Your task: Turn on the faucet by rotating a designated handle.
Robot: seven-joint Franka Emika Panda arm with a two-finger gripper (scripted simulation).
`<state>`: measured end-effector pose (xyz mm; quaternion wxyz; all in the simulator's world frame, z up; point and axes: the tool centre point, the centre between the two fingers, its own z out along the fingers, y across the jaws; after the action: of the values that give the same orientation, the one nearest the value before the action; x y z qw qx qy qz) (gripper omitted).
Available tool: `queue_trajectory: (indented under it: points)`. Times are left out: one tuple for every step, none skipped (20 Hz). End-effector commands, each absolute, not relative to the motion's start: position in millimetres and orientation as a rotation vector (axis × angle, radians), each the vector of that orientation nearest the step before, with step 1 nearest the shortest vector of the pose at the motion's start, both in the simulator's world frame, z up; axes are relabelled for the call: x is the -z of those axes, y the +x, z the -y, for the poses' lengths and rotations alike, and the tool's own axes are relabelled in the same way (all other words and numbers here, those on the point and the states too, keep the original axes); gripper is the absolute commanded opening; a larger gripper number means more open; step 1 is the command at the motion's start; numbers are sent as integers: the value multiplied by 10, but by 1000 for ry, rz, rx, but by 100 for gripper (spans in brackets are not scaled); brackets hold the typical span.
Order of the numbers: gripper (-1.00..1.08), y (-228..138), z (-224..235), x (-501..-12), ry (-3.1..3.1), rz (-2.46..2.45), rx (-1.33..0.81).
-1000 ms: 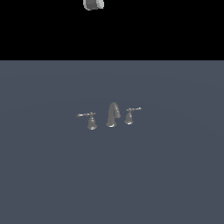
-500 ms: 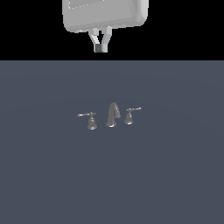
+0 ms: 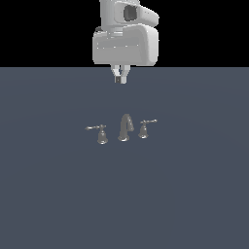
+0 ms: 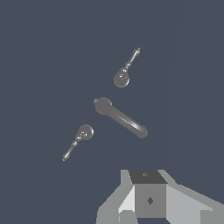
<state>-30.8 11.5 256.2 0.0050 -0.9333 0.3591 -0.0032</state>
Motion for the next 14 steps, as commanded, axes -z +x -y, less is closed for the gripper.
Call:
queue_trajectory:
  points:
    - [-100,-160,-56,-2405,-2894,-1197,10]
    - [-100,-102,-30,-2343,-2883,-1226,10]
    - [-100,-45,-2,-2281,-2871,-1255,10]
    - [-100,13,27,-2219,-2859,-1283,9]
    - [-100,70,58,-2156,-2846,-1312,9]
    - [-100,126,90,-2093,-2834,-1341,9]
    - [-100,183,124,-2030,-2820,-1370,9]
    - [-100,239,159,-1966,-2807,-1399,8]
    - [-100,295,196,-1902,-2793,-1428,8]
    - [-100,351,234,-1838,-2779,-1457,8]
    - [-100,406,273,-1774,-2764,-1486,8]
    - [-100,460,315,-1709,-2749,-1516,8]
    - [-100,514,357,-1644,-2733,-1545,7]
    - [-100,568,401,-1579,-2717,-1574,7]
